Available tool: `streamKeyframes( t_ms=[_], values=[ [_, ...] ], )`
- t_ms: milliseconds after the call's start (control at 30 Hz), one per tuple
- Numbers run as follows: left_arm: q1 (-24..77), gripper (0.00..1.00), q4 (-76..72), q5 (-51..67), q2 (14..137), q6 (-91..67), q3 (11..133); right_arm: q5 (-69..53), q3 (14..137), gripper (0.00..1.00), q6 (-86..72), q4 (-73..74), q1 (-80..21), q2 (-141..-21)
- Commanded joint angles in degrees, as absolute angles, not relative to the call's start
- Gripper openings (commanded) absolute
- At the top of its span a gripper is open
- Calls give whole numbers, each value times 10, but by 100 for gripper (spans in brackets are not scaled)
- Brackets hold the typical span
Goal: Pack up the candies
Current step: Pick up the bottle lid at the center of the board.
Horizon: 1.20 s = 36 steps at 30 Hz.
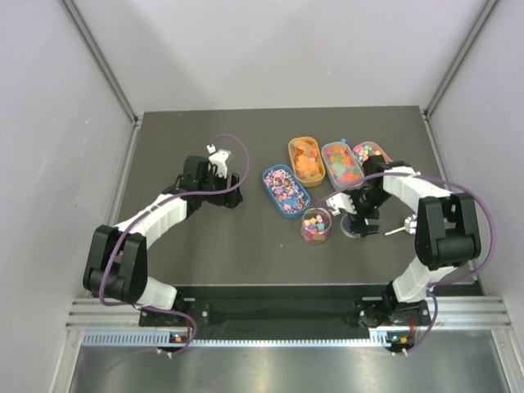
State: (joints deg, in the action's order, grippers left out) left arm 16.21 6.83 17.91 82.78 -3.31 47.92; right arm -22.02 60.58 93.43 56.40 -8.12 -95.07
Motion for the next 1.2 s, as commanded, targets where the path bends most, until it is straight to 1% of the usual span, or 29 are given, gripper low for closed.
streamKeyframes(
  t_ms=[0,733,800,900,933,1000,1133,1167],
  values=[
    [159,76,35,175,812,-32,486,-222,605,100,924,539,-92,-957],
    [158,76,35,174,822,-30,486,-205,574,100,914,514,-95,-972],
    [158,76,34,176,823,-32,487,-204,574,93,910,517,-95,-964],
    [158,76,38,175,820,-30,492,-206,569,89,898,522,-95,-929],
    [158,76,39,175,819,-30,495,-209,567,84,893,522,-95,-916],
    [158,76,36,179,816,-31,495,-210,562,79,886,521,-98,-876],
    [158,76,30,187,816,-38,491,-196,537,62,882,518,-106,-841],
    [158,76,31,187,814,-38,493,-192,533,62,880,520,-108,-831]
  ],
)
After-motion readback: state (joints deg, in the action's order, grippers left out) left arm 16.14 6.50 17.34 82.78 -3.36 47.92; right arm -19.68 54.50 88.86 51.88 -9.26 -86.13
